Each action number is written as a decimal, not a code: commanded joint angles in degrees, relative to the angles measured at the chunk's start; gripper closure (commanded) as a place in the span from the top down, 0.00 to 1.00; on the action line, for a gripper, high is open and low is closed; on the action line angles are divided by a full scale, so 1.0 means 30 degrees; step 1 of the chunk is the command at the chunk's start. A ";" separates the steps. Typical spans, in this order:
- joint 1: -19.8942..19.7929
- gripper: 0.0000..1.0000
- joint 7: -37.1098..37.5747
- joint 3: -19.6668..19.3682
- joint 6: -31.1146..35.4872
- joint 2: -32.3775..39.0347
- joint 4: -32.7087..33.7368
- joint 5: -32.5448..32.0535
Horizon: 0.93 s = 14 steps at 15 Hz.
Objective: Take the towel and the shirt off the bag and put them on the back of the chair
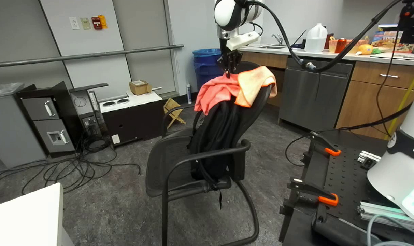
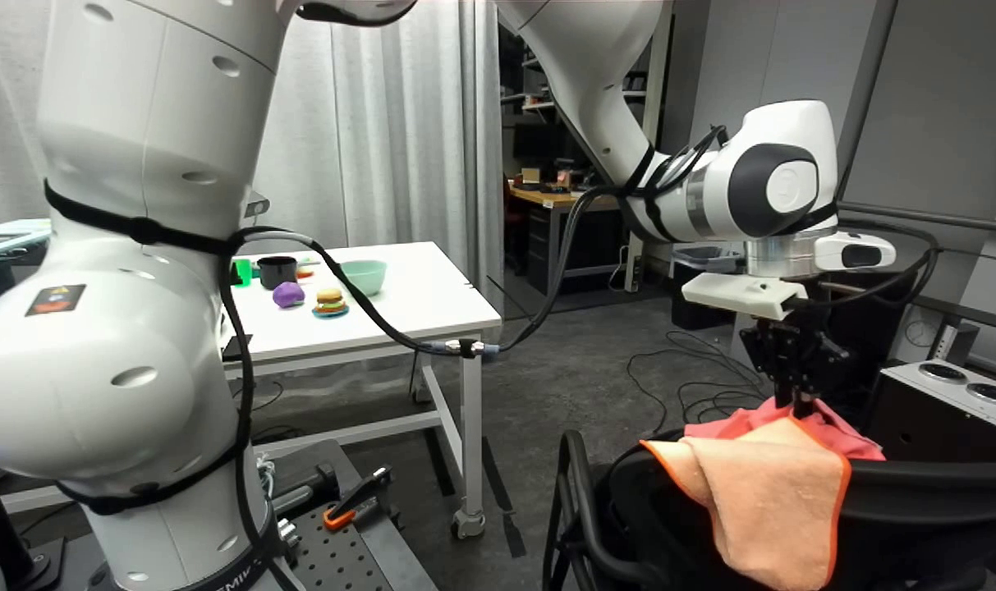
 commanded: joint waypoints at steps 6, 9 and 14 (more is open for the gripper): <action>0.0009 0.01 -0.0609 0.0107 0.0146 -0.0934 -0.0012 0.0966; -0.0042 0.01 -0.0325 0.0147 0.0035 -0.1359 0.0372 0.1540; -0.0082 0.01 0.0542 0.0001 0.0002 -0.1481 0.2730 0.2625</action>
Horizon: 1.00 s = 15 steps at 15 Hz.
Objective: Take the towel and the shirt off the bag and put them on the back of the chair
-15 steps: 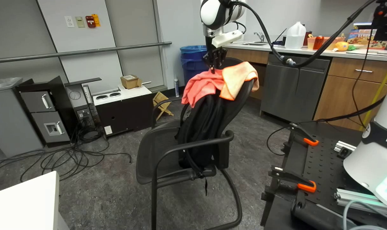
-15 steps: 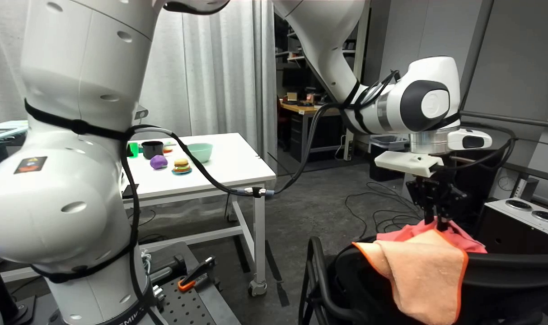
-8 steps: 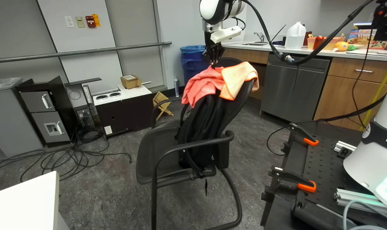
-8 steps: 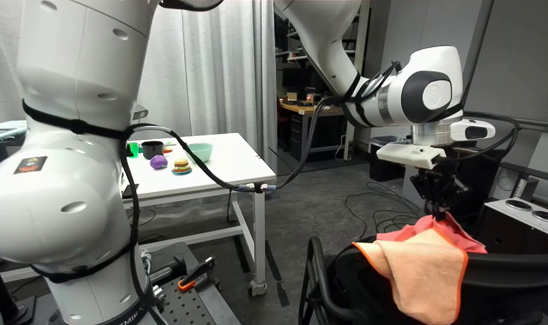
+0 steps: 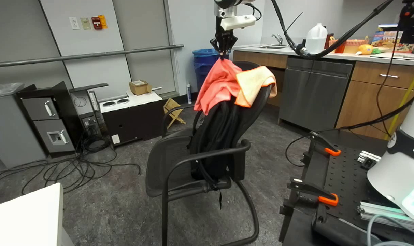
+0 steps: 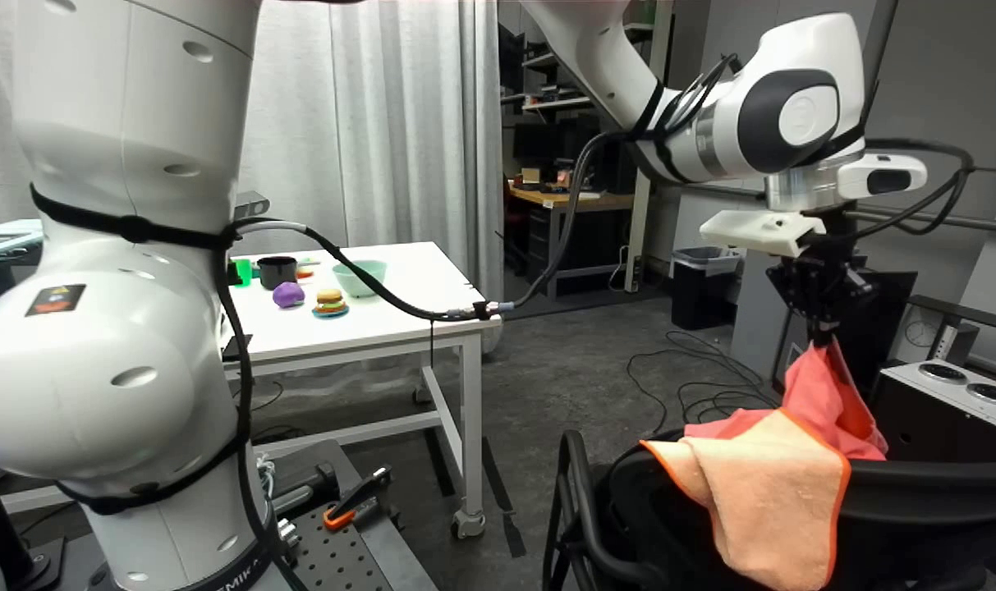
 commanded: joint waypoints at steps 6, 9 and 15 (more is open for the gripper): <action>0.0144 0.01 0.3681 -0.0819 0.1128 0.1110 0.5765 0.0430; 0.0307 0.01 0.5355 -0.1456 0.2805 0.2006 0.7575 -0.0203; 0.0527 0.01 1.0546 -0.3403 0.5334 0.4670 1.1142 -0.1983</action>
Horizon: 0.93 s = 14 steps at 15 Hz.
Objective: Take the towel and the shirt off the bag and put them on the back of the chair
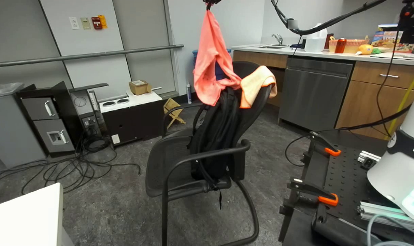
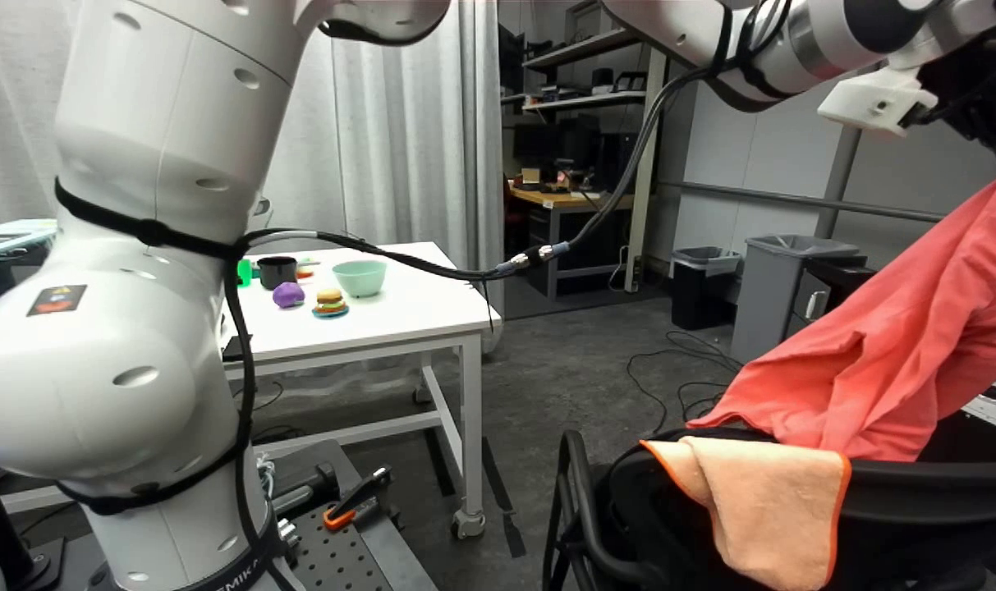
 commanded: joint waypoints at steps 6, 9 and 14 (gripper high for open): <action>0.1116 0.01 0.9024 -0.4755 0.0408 0.5006 0.6776 -0.2666; 0.1590 0.01 1.1834 -0.6527 -0.0473 0.6073 0.8311 -0.3295; 0.1390 0.01 1.1896 -0.6391 -0.2149 0.5942 0.9277 -0.2804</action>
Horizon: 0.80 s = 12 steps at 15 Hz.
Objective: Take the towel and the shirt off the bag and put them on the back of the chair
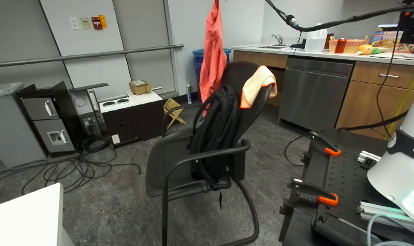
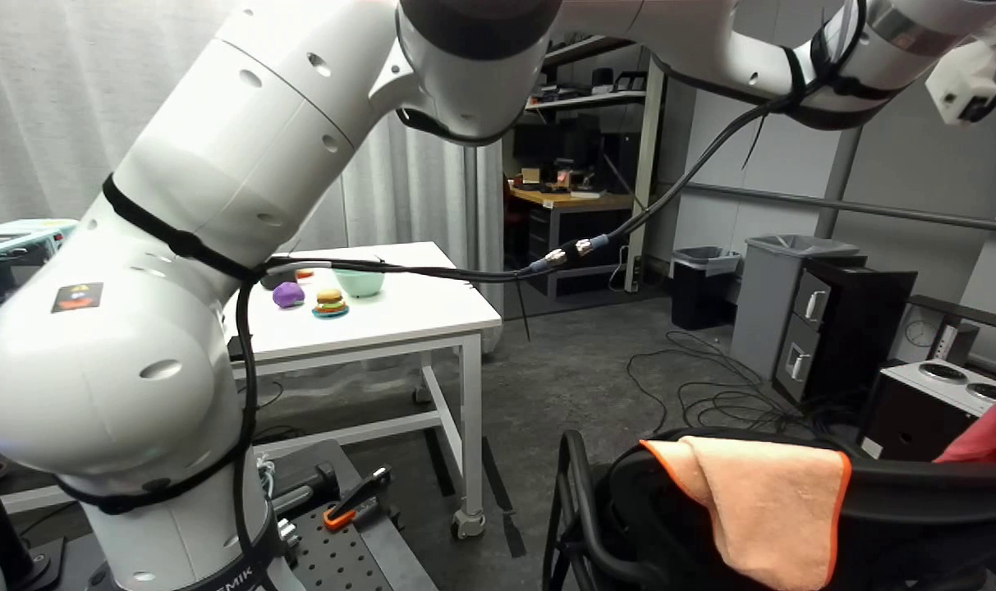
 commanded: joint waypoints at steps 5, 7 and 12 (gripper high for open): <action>0.0101 0.01 -0.0524 0.0506 -0.1273 -0.0325 0.1081 0.0242; 0.0304 0.01 -0.0724 0.0828 -0.1107 -0.0538 0.0798 0.0234; 0.1349 0.01 -0.1116 0.1828 -0.1053 -0.1335 -0.0381 0.0069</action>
